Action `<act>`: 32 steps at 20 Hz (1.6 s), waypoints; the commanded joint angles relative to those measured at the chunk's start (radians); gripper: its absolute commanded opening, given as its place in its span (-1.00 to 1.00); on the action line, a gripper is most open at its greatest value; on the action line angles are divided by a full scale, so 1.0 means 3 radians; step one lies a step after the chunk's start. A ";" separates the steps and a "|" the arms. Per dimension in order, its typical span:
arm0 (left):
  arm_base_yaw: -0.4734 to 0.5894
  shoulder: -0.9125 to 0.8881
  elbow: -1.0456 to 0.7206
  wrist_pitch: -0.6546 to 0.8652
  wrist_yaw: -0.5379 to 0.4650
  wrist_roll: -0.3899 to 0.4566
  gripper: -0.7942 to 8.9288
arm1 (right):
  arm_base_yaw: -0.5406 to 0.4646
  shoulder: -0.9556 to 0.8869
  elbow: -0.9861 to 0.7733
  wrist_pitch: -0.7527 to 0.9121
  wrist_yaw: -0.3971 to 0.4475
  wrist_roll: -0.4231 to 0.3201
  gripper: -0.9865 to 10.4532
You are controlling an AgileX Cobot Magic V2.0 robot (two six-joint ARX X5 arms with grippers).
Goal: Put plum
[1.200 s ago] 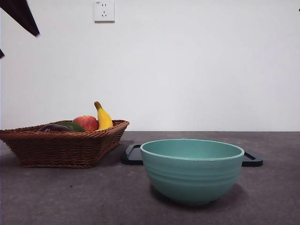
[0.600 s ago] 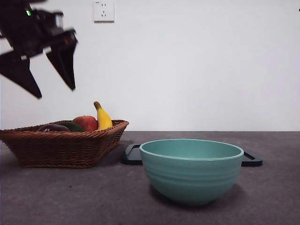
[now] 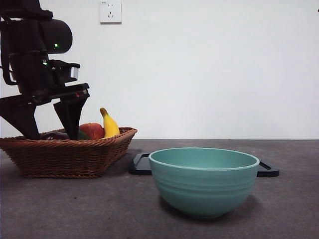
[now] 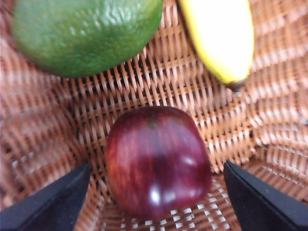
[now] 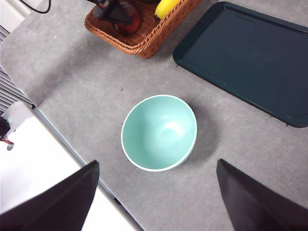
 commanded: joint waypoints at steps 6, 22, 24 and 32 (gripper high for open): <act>-0.0031 0.0207 0.0075 0.0081 -0.0010 -0.0008 0.06 | 0.0014 0.0023 0.0070 0.0024 -0.0009 -0.0024 -0.14; -0.0048 -0.0067 0.0098 0.0022 0.0306 -0.0008 -0.29 | 0.0014 0.0022 0.0070 0.0023 -0.0009 -0.0024 -0.14; -0.0075 -0.0271 0.0126 -0.0003 0.0412 -0.0019 -0.29 | 0.0014 0.0022 0.0070 0.0024 -0.0009 -0.0024 -0.14; -0.0769 -0.1015 0.0131 -0.0057 0.0834 -0.0017 -0.29 | 0.0014 0.0022 0.0070 0.0037 0.0015 -0.0024 -0.14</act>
